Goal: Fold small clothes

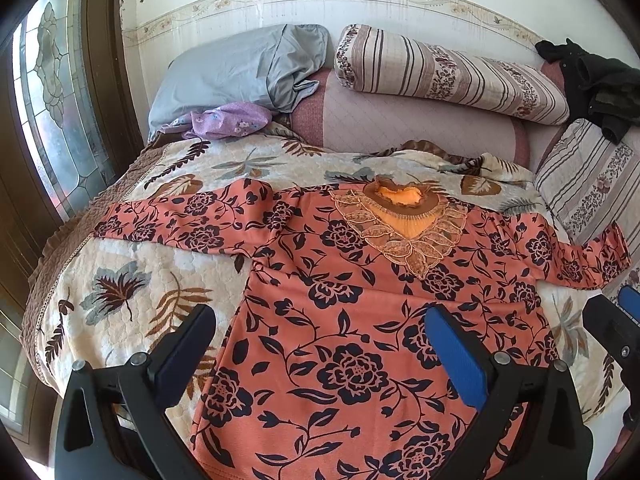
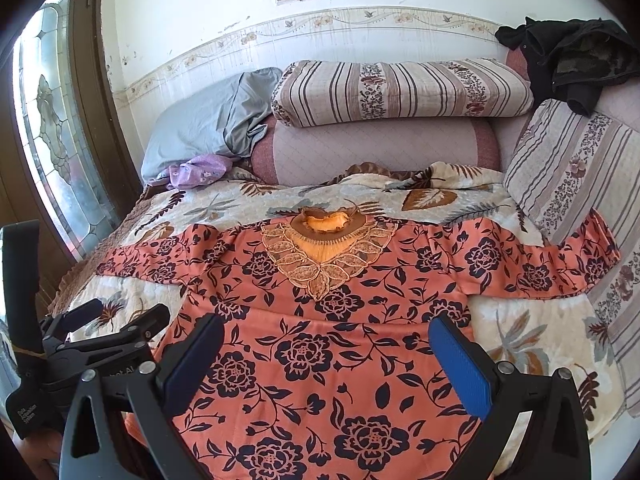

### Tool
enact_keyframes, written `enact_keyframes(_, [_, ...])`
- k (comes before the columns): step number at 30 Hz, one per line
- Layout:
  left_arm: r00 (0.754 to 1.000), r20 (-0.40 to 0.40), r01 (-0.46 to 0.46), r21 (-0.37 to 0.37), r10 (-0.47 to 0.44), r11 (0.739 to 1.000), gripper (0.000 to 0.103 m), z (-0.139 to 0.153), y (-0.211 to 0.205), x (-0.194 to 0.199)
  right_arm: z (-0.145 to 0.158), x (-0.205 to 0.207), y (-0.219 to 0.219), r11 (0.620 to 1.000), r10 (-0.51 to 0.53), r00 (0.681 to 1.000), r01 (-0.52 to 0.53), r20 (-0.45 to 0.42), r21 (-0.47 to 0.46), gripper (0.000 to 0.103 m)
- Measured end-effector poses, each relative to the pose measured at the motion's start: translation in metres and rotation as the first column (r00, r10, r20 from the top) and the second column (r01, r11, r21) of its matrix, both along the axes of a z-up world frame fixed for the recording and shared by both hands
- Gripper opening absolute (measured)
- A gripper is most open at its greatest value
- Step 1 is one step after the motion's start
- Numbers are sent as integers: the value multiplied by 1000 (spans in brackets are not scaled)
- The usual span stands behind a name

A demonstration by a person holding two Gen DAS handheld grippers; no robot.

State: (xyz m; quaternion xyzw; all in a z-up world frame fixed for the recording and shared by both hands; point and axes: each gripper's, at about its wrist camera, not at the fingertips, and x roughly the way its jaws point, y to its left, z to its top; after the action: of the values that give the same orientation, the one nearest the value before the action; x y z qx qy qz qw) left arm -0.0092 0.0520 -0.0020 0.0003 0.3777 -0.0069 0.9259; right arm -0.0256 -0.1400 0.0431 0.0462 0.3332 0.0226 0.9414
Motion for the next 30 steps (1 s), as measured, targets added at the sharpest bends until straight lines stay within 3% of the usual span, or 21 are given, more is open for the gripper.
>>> enact_keyframes(2, [1000, -11, 3, -11, -3, 1000, 103, -5, 3, 3, -3, 0, -6, 999, 26, 1000, -26, 5, 30, 103])
enact_keyframes(5, [995, -100, -9, -104, -2, 995, 103, -33, 22, 18, -22, 5, -33, 994, 36, 999, -35, -4, 107, 103])
enact_keyframes(8, [974, -219, -71, -92, 50, 993, 103, -76, 39, 31, -67, 13, -100, 966, -56, 993, 81, -108, 245, 102])
enact_keyframes(10, [958, -276, -105, -66, 83, 992, 103, -99, 48, 35, -97, 10, -158, 911, -149, 974, 203, -173, 358, 101])
enact_keyframes(11, [953, -289, -114, -59, 92, 992, 103, -107, 51, 35, -114, 8, -198, 861, -223, 955, 287, -196, 420, 100])
enact_keyframes(13, [946, -307, -124, -43, 105, 991, 103, -119, 55, 35, -139, 1, -259, 767, -349, 884, 460, -310, 448, 88])
enact_keyframes(14, [944, -313, -124, -37, 106, 992, 103, -123, 55, 36, -147, -3, -285, 730, -407, 834, 542, -372, 417, 83])
enact_keyframes(15, [942, -319, -121, -32, 105, 992, 103, -125, 55, 36, -148, 2, -305, 718, -455, 810, 579, -369, 386, 69])
enact_keyframes(16, [942, -319, -117, -22, 103, 993, 103, -128, 53, 36, -142, 7, -322, 727, -517, 782, 616, -349, 302, 63])
enact_keyframes(17, [943, -316, -110, -13, 100, 994, 103, -129, 51, 37, -135, 14, -333, 741, -563, 771, 630, -298, 231, 63])
enact_keyframes(20, [949, -305, -81, 11, 81, 997, 103, -127, 45, 40, -103, 47, -351, 772, -634, 769, 636, -83, -7, 63])
enact_keyframes(22, [952, -297, -62, 24, 67, 998, 103, -126, 39, 45, -92, 73, -357, 771, -625, 781, 619, 6, -150, 69])
enact_keyframes(24, [956, -289, -44, 26, 50, 999, 103, -124, 35, 49, -95, 106, -363, 765, -589, 807, 570, 33, -300, 78])
enact_keyframes(27, [959, -282, -32, 22, 37, 999, 103, -124, 33, 54, -120, 148, -371, 743, -564, 824, 479, -50, -468, 77])
enact_keyframes(28, [960, -278, -28, 22, 33, 999, 103, -123, 33, 55, -127, 154, -377, 753, -559, 824, 459, -91, -471, 66])
enact_keyframes(29, [962, -272, -24, 23, 30, 999, 103, -122, 34, 55, -133, 163, -385, 765, -570, 809, 457, -145, -454, 47])
enact_keyframes(30, [964, -263, -22, 23, 28, 999, 103, -121, 35, 55, -135, 161, -393, 769, -588, 789, 475, -180, -428, 7])
